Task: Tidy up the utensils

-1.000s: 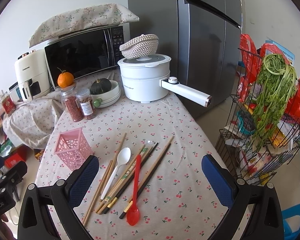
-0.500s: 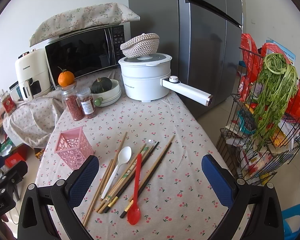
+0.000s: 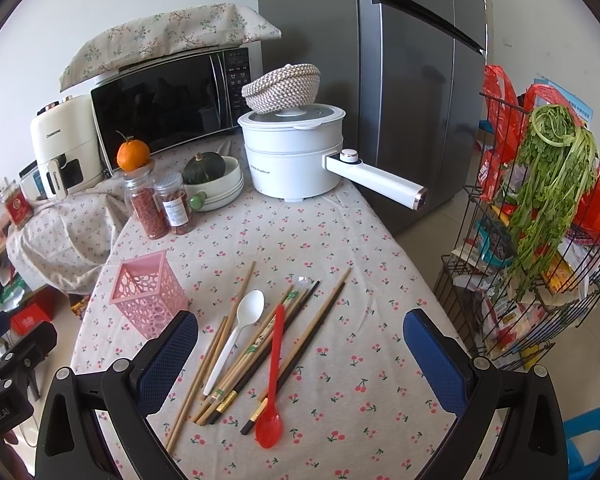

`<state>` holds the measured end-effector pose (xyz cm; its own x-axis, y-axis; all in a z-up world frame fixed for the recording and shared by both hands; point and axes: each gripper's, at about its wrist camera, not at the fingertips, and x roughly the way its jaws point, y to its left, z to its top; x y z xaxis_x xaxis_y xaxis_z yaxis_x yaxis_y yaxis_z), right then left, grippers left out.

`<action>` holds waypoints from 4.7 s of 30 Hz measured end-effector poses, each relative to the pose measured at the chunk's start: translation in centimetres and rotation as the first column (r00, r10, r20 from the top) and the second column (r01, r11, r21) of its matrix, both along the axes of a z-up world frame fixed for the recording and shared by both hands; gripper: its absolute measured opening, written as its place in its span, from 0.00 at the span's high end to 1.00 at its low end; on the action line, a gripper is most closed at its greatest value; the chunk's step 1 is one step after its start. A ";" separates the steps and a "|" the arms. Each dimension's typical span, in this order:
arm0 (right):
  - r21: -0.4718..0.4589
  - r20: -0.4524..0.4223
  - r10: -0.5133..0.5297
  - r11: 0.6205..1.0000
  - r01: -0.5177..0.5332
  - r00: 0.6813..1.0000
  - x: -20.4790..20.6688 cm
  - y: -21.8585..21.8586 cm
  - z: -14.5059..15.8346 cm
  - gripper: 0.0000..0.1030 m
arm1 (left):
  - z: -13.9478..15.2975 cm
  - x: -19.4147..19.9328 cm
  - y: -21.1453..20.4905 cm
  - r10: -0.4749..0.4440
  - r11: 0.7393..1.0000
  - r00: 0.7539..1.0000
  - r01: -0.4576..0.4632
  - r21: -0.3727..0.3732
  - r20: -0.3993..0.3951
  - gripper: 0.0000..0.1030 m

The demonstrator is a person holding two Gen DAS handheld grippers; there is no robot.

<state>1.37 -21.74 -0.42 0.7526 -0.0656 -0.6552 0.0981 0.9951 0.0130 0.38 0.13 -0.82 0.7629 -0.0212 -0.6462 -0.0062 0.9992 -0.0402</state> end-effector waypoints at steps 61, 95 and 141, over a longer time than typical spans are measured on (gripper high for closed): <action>0.220 -0.361 -0.033 0.968 0.119 0.932 7.2 -10.2 -5.4 0.00 | -8.1 17.3 -12.1 -0.251 0.968 0.830 0.231 -0.102 -0.498 0.76; 0.279 -0.475 0.076 0.958 0.068 0.877 10.2 -7.1 -9.9 0.02 | -3.9 13.8 -7.6 -0.326 0.945 0.887 0.289 -0.156 -0.328 0.93; 0.372 -0.225 0.281 0.910 -0.184 0.933 10.0 0.7 -5.5 0.90 | 6.6 4.8 6.5 -0.184 0.910 0.954 0.257 -0.326 0.238 0.94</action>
<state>11.36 -21.06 -5.94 0.5111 0.3523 -0.7840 -0.0880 0.9288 0.3599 5.16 6.59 5.75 0.8231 -0.4004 -0.4028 0.2573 0.8951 -0.3640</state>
